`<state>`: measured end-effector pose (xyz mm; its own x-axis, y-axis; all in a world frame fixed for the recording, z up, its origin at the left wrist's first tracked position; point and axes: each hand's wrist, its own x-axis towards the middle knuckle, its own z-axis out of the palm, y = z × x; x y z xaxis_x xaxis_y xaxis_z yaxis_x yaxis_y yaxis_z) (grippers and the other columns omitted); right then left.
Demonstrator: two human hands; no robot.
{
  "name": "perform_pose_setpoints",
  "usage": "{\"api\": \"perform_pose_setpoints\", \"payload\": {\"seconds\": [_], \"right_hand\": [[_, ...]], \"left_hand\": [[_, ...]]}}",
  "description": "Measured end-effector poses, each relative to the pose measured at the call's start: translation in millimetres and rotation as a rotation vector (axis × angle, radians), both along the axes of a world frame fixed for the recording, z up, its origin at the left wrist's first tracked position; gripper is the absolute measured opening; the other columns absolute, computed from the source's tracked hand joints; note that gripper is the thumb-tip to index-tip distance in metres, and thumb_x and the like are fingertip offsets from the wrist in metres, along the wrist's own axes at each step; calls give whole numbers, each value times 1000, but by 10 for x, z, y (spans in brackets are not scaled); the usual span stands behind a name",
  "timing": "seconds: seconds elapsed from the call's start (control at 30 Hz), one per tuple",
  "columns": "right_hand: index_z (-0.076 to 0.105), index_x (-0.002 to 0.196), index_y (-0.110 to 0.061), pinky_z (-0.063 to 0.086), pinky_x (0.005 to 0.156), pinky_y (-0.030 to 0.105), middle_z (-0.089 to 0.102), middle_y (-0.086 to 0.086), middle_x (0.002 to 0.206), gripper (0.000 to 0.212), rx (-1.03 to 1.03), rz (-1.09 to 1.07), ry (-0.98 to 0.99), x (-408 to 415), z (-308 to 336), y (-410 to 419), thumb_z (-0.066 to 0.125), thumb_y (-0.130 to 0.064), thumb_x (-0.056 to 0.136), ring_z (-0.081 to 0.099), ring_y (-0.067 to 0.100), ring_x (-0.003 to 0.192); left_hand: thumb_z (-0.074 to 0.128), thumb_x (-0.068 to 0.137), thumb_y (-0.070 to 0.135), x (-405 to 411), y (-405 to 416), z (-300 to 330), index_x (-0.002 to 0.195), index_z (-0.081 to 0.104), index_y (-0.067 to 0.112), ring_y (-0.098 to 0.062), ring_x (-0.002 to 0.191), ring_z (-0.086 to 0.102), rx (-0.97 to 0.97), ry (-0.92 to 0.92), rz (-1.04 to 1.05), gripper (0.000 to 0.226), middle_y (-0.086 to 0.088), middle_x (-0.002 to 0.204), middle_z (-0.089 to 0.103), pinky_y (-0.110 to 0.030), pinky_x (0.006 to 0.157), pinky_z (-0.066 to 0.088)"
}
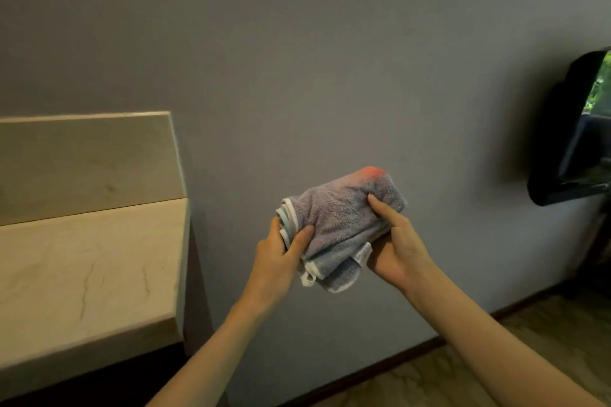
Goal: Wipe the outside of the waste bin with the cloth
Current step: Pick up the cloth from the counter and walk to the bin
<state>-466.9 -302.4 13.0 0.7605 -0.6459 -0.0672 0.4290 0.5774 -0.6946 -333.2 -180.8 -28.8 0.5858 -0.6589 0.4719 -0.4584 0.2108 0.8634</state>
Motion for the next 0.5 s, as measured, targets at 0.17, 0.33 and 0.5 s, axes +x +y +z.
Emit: {"api": "perform_pose_setpoints", "payload": {"seconds": [0.17,0.33,0.5], "right_hand": [[60,117,2,52,85,47,65,23,115,52,13,-72,57,-503,-253,-284,70,-19,71,65,34,103],[62,114,5,51,90,51,68,22,110,60,9,-201,170,-867,-555,-604,78,-17,61,66,34,100],[67,88,-2,57,62,34,75,10,80,29,-68,-401,302,-1055,-1004,-786,81,-11,64,72,24,78]], "left_hand": [[55,87,44,-469,-304,-257,109,55,28,4,76,63,140,-8,-7,28,12,91,69,-9,61,45],[53,92,37,-782,-519,-514,106,55,23,4,87,58,236,56,33,20,10,103,63,-7,66,43],[50,95,23,-844,-664,-834,106,60,14,-7,94,57,328,94,54,17,4,103,62,-9,69,40]]}}
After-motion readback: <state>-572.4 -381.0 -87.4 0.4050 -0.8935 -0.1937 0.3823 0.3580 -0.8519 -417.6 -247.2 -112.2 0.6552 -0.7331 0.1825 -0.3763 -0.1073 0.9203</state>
